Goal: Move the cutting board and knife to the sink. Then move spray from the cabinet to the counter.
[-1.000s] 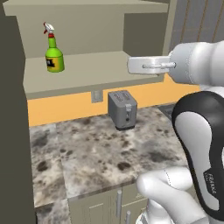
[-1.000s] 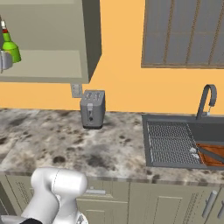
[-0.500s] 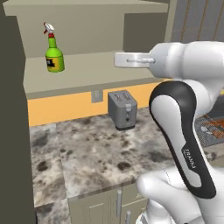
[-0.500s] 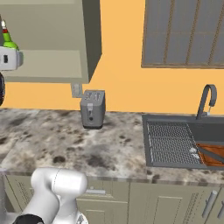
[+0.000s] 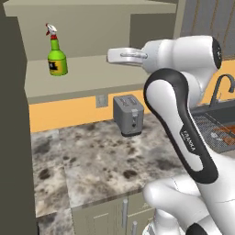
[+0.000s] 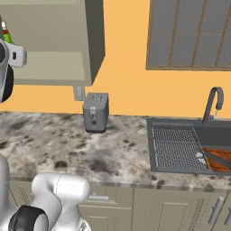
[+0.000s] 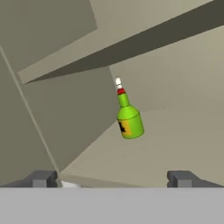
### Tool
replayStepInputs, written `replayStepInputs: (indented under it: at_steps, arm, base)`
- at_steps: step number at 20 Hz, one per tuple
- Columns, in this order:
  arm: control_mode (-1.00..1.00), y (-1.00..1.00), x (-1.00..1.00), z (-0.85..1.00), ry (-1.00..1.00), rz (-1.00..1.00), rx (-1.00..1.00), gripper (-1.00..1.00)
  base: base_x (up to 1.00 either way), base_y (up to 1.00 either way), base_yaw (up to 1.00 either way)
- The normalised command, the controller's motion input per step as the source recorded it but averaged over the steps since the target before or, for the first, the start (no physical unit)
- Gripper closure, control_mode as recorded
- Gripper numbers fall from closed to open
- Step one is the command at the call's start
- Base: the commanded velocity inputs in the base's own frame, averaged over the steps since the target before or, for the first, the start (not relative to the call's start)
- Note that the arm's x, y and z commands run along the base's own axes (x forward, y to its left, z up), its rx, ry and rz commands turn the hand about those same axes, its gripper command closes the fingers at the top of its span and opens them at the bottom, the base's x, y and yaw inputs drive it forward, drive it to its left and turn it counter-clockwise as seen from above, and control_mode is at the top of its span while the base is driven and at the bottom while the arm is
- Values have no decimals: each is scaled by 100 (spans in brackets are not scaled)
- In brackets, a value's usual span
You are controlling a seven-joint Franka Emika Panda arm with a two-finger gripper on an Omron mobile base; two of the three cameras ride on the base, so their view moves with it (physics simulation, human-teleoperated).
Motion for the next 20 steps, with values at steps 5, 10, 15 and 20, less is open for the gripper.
replayStepInputs:
  at_steps: [5, 10, 15, 20]
  arm:
    - [-100, 37, 20, 0, 2, 8, 0, -100]
    - [-100, 31, 30, 0, 0, 5, 0, -100]
    - [-100, 18, 30, -2, 0, 3, 0, -100]
    - [-100, 16, 22, -3, 0, 1, 0, -100]
  base:
    - [0, 0, 0]
    - [0, 0, 0]
    - [0, 0, 0]
    - [0, 0, 0]
